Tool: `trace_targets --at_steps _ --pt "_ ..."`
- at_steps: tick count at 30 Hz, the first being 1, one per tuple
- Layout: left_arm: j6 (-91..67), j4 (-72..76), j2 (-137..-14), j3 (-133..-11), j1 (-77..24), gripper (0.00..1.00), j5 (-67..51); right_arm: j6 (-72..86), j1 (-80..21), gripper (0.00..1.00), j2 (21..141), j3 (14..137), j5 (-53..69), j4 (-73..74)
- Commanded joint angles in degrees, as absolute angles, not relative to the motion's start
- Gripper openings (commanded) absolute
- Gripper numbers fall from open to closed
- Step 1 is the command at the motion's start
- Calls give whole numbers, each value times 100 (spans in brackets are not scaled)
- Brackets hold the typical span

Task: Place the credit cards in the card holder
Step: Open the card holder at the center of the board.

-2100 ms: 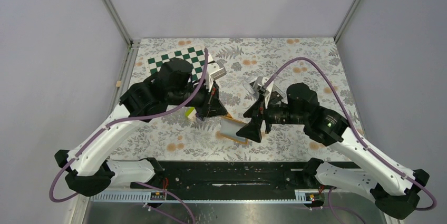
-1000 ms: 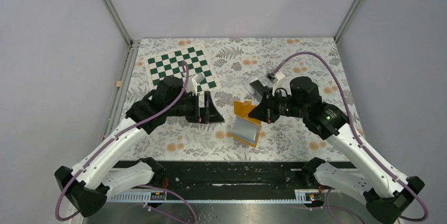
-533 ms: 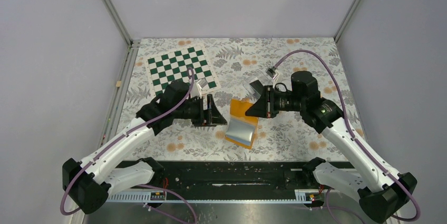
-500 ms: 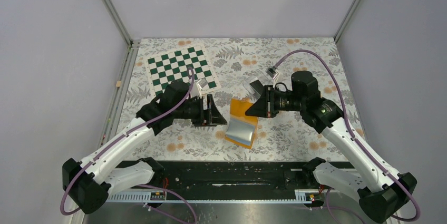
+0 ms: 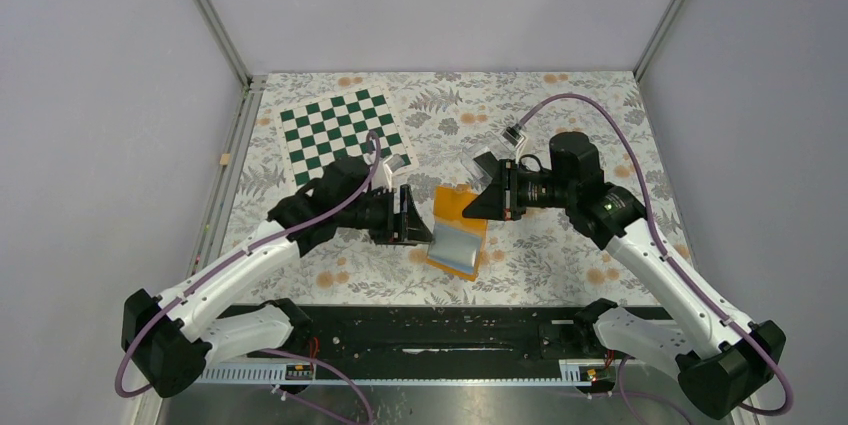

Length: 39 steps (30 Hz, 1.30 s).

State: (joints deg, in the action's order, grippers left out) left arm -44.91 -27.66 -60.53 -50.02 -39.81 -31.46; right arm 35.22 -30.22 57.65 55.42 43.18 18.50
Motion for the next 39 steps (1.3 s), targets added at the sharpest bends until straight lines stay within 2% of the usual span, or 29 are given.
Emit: trace_targets --at_steps 1,7,17,23,32,39 --pt "-4370 -2881 -6029 -5171 -4008 59 -2705 3604 -2971 0 5767 5580 4489 1584" --pt "-4296 -3415 -5754 -5158 -4008 63 -1700 3604 -2962 0 5746 5536 4543 1583" --pt "-4477 -2499 -5653 -5013 -4034 55 -2514 3575 -2961 0 5781 5443 4535 1583" --pt "-4430 -2730 -5809 -5071 -4132 55 -2203 3569 -2959 0 5817 5449 4546 1584" --pt "-4360 -2701 -6055 -5231 -4346 51 -2564 3550 -2962 0 5796 5382 4497 1586" --pt "-4480 -2356 -5758 -5186 -4350 48 -2736 3536 -2951 0 5815 5281 4500 1581"
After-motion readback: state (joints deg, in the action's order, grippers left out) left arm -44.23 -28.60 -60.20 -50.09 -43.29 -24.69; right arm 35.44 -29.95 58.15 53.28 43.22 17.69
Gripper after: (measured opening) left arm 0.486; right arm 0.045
